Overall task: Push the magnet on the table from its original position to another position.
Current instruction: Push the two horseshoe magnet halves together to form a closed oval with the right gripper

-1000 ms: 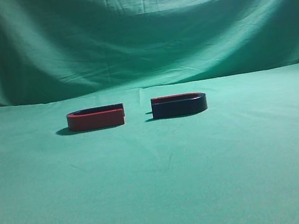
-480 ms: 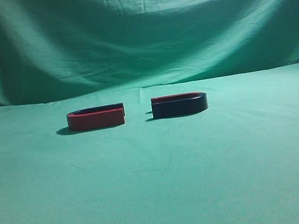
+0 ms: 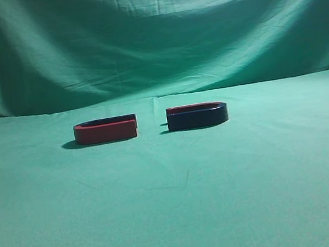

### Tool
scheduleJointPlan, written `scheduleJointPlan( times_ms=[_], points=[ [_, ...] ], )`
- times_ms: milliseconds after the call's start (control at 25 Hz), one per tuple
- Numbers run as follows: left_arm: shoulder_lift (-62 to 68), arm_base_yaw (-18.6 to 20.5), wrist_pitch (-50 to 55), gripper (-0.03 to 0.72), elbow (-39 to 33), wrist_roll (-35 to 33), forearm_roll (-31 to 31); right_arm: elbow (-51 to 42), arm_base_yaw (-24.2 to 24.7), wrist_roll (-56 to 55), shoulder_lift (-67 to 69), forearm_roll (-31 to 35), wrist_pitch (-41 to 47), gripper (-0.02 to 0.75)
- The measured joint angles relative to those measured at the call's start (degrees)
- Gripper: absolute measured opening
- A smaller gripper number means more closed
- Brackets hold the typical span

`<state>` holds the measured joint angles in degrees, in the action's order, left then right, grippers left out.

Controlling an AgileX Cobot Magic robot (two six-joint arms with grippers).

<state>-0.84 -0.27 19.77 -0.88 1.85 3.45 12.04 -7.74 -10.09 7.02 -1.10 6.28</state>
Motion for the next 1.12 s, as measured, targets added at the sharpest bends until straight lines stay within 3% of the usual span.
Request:
scheduleJointPlan(
  times_ms=[560, 720, 1120],
  points=[
    [0.0, 0.0, 0.0, 0.372, 0.0, 0.0, 0.0, 21.82, 0.0, 0.1, 35.36, 0.89, 42.94, 0.0],
    [0.0, 0.0, 0.0, 0.372, 0.0, 0.0, 0.0, 24.9, 0.0, 0.52, 41.3, 1.1, 46.88, 0.0],
    [0.0, 0.0, 0.0, 0.372, 0.0, 0.0, 0.0, 31.02, -1.12, 5.14, 50.18, 3.46, 47.13, 0.0]
  ],
)
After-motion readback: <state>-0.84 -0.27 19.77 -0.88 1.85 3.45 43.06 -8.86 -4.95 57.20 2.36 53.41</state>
